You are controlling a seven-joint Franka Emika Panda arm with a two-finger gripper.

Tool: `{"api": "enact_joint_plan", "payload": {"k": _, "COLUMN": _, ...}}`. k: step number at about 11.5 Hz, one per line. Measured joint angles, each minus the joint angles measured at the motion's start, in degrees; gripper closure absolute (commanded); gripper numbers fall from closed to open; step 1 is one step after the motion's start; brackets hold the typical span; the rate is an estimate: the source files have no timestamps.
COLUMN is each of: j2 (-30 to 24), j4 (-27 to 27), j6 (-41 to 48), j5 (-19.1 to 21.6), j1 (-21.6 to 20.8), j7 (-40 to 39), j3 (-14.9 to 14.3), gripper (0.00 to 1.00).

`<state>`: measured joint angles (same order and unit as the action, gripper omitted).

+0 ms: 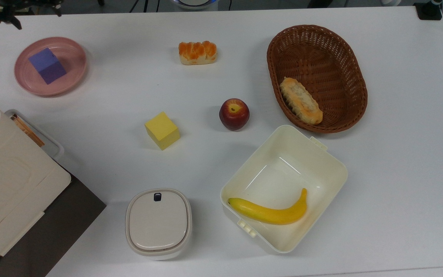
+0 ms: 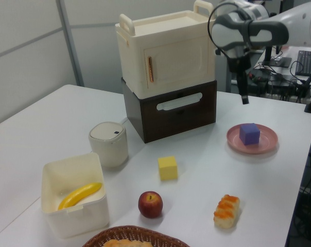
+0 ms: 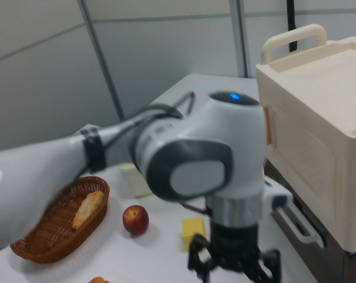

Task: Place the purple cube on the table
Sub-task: 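Move the open gripper over the purple cube on the pink plate, then lower the gripper and close it on the purple cube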

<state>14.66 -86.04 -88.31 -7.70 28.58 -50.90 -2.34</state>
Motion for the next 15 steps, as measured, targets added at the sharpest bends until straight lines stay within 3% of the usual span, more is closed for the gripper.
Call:
{"api": "enact_joint_plan", "payload": {"k": 5, "j2": 7.5, "j4": -0.1, "j6": -3.3, "j5": -8.0, "j1": 0.9, "j7": -0.5, "j3": 0.1, "gripper": 0.00}}
{"api": "enact_joint_plan", "payload": {"k": 13, "j2": 14.5, "j4": -0.9, "j6": -6.8, "j5": -10.9, "j1": 0.7, "j7": -0.5, "j3": 0.2, "gripper": 0.00}}
{"api": "enact_joint_plan", "payload": {"k": 14, "j2": 15.0, "j4": -1.6, "j6": -7.5, "j5": -10.9, "j1": 0.5, "j7": -0.5, "j3": 0.2, "gripper": 0.10}}
{"api": "enact_joint_plan", "payload": {"k": 15, "j2": 15.4, "j4": -2.3, "j6": -8.6, "j5": -10.9, "j1": 0.4, "j7": -0.5, "j3": 0.2, "gripper": 0.48}}
